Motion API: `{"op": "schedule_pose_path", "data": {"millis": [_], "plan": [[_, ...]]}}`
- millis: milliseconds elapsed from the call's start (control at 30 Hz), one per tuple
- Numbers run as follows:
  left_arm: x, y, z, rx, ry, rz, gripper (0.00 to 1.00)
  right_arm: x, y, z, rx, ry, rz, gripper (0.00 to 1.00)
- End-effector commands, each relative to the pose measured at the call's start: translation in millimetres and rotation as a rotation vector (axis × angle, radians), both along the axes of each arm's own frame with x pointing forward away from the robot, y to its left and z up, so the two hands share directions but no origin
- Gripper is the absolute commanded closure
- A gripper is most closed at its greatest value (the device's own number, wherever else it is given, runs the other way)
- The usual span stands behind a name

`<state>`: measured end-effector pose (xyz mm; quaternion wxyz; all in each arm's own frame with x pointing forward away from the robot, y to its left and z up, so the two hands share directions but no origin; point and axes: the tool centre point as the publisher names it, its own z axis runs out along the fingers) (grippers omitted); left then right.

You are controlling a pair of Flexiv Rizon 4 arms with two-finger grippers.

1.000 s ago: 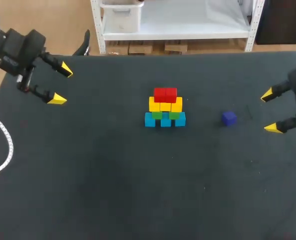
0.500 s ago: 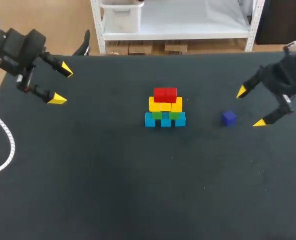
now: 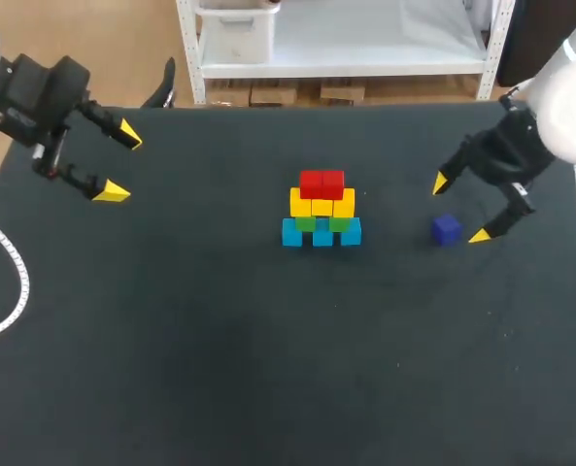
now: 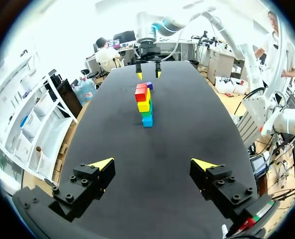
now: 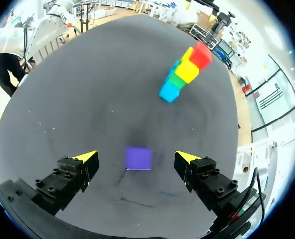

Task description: Place the blue cubes, place green cubes on the blue cubes, place the yellow cubes on the green cubes, then place the red cubes on the yellow cubes, and place purple cube on the red cubes.

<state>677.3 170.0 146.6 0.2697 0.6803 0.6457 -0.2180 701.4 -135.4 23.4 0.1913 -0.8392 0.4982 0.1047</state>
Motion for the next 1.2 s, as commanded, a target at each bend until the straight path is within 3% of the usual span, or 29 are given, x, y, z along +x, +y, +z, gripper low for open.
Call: {"op": "schedule_pose_path", "data": {"millis": [33, 267, 367, 533, 567, 633, 733, 867, 933, 1000, 1200], "plan": [[0.2, 1.0, -0.6, -0.002, -0.002, -0.002, 0.0, 11.9, -1.1, -8.9, 0.008, 0.017, 0.003, 0.0], [0.2, 1.0, -0.6, -0.002, -0.002, -0.002, 0.0, 15.1, -5.6, -18.6, -0.001, 0.032, 0.012, 0.0], [0.2, 1.0, -0.6, -0.002, -0.002, -0.002, 0.0, 15.6, -5.6, -19.5, -0.001, 0.037, 0.015, 0.3], [0.2, 1.0, -0.6, -0.002, -0.002, -0.002, 0.0, 18.0, -0.8, -22.8, -0.008, 0.04, 0.035, 0.35], [0.2, 1.0, -0.6, -0.002, -0.002, -0.002, 0.0, 18.8, -0.1, -23.8, -0.009, 0.04, 0.036, 0.49], [0.2, 1.0, -0.6, -0.002, -0.002, -0.002, 0.0, 19.2, 0.4, -24.2, -0.011, 0.043, 0.038, 0.5], [0.2, 1.0, -0.6, -0.002, -0.002, -0.002, 0.0, 19.1, 1.5, -25.5, -0.012, 0.049, 0.042, 0.44], [0.2, 1.0, -0.6, -0.002, -0.002, -0.002, 0.0, 18.0, 2.5, -28.7, -0.017, 0.06, 0.049, 0.53], [0.2, 1.0, -0.6, -0.002, -0.002, -0.002, 0.0, 17.3, 2.9, -29.5, -0.02, 0.062, 0.052, 0.67], [0.2, 1.0, -0.6, -0.002, -0.002, -0.002, 0.0, 16.9, 2.9, -29.8, -0.022, 0.064, 0.052, 1.0], [0.2, 1.0, -0.6, -0.002, -0.002, -0.002, 0.0, 11.8, 1.5, -16.2, -0.024, 0.078, -0.026, 1.0]]}}
